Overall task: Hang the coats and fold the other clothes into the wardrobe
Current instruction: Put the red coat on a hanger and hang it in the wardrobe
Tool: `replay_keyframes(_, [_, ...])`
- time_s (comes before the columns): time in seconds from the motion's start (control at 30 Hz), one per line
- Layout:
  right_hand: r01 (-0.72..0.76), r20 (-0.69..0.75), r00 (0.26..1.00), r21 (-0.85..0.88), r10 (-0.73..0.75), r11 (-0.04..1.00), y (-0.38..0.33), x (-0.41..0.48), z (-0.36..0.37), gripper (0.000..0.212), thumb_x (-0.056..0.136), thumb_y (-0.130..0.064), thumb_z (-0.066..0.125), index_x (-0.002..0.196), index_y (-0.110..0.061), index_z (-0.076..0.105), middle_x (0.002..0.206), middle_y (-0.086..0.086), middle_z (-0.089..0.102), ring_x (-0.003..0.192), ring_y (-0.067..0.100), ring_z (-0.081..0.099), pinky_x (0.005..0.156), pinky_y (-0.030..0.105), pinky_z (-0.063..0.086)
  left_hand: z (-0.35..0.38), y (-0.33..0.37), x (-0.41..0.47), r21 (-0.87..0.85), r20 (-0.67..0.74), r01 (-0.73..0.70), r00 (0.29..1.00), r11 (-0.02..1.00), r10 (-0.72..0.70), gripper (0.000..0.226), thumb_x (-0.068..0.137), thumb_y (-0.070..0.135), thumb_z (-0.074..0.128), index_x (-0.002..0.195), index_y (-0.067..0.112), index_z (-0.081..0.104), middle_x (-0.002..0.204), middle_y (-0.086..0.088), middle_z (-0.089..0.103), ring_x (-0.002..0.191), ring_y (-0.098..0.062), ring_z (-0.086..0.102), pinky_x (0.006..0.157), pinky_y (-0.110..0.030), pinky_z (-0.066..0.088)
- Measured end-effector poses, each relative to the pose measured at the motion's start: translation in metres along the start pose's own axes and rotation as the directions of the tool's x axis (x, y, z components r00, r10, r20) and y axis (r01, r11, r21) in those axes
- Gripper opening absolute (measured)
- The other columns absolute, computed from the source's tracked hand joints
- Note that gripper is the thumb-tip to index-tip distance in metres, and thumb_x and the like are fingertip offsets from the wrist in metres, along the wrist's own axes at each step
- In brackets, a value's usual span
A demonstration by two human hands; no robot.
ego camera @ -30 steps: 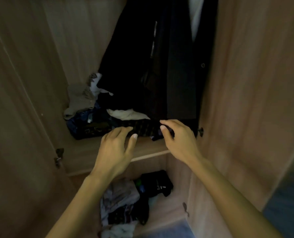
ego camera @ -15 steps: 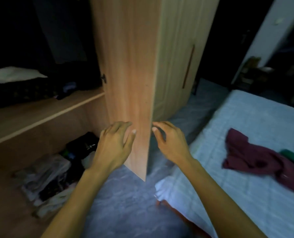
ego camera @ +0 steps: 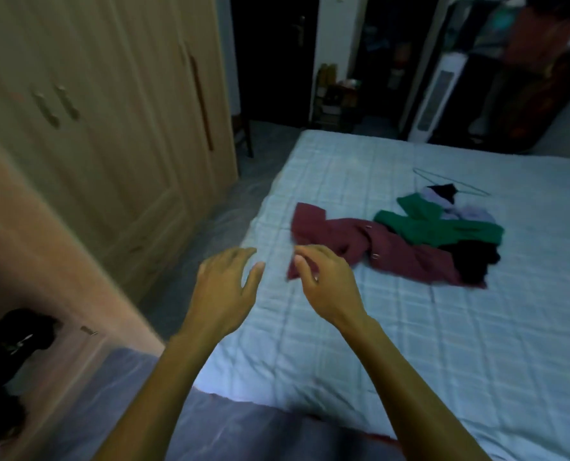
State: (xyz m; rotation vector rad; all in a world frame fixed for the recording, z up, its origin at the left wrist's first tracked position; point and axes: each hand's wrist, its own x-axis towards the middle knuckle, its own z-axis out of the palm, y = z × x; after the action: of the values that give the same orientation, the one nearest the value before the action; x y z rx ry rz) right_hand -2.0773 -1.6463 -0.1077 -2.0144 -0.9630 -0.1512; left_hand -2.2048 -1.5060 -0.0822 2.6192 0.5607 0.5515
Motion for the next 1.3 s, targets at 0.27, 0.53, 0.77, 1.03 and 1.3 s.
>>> replay_keyframes(0.27, [-0.216, -0.082, 0.973, -0.002, 0.215, 0.976, 0.113, -0.004, -0.076, 0.033, 0.094, -0.035, 0.049, 0.114, -0.016, 0.067, 0.112, -0.001, 0.067, 0.102, 0.013, 0.062, 0.090, 0.031, 0.049, 0.091, 0.097, 0.061, -0.040, 0.147, -0.117, 0.982, 0.992, 0.122, 0.057, 0.091, 0.053, 0.027, 0.121, 0.017, 0.060, 0.117, 0.001, 0.063, 0.109, -0.018, 0.057, 0.097, -0.034, 0.035])
replay_keyframes(0.53, [-0.364, -0.091, 0.929, -0.043, 0.360, 0.930, 0.185, 0.005, -0.090, 0.034, 0.094, -0.036, 0.047, 0.113, -0.016, 0.067, 0.112, -0.003, 0.068, 0.103, 0.010, 0.061, 0.092, 0.030, 0.048, 0.174, 0.115, 0.123, -0.150, 0.257, -0.156, 0.947, 0.976, 0.191, 0.054, 0.092, 0.052, 0.031, 0.120, 0.016, 0.060, 0.115, 0.001, 0.064, 0.105, -0.019, 0.059, 0.093, -0.043, 0.045])
replay_keyframes(0.77, [-0.512, -0.150, 0.858, -0.177, 0.491, 0.841, 0.250, 0.045, -0.126, 0.030, 0.095, -0.034, 0.051, 0.113, -0.018, 0.068, 0.110, -0.004, 0.068, 0.101, 0.009, 0.062, 0.090, 0.022, 0.046, 0.243, 0.144, 0.204, -0.271, 0.341, -0.194, 0.896, 0.943, 0.283, 0.060, 0.088, 0.054, 0.027, 0.120, 0.015, 0.061, 0.119, 0.001, 0.062, 0.110, -0.017, 0.057, 0.094, -0.030, 0.036])
replay_keyframes(1.03, [-0.559, -0.173, 0.829, -0.250, 0.532, 0.790, 0.334, 0.108, -0.154, 0.035, 0.093, -0.038, 0.047, 0.114, -0.018, 0.068, 0.110, -0.004, 0.069, 0.100, 0.008, 0.062, 0.089, 0.021, 0.047, 0.325, 0.171, 0.302, -0.286, 0.418, -0.270, 0.828, 0.920, 0.373, 0.064, 0.087, 0.057, 0.022, 0.124, 0.020, 0.058, 0.121, 0.006, 0.060, 0.112, -0.012, 0.055, 0.098, -0.030, 0.033])
replay_keyframes(1.3, [-0.489, -0.113, 0.871, -0.310, 0.479, 0.815, 0.471, 0.190, -0.178, 0.031, 0.091, -0.032, 0.051, 0.109, -0.015, 0.070, 0.105, -0.001, 0.070, 0.093, 0.013, 0.064, 0.085, 0.027, 0.050, 0.433, 0.210, 0.399, -0.179, 0.452, -0.325, 0.811, 0.929, 0.371, 0.062, 0.088, 0.055, 0.023, 0.122, 0.018, 0.060, 0.117, 0.002, 0.063, 0.107, -0.019, 0.058, 0.093, -0.036, 0.041])
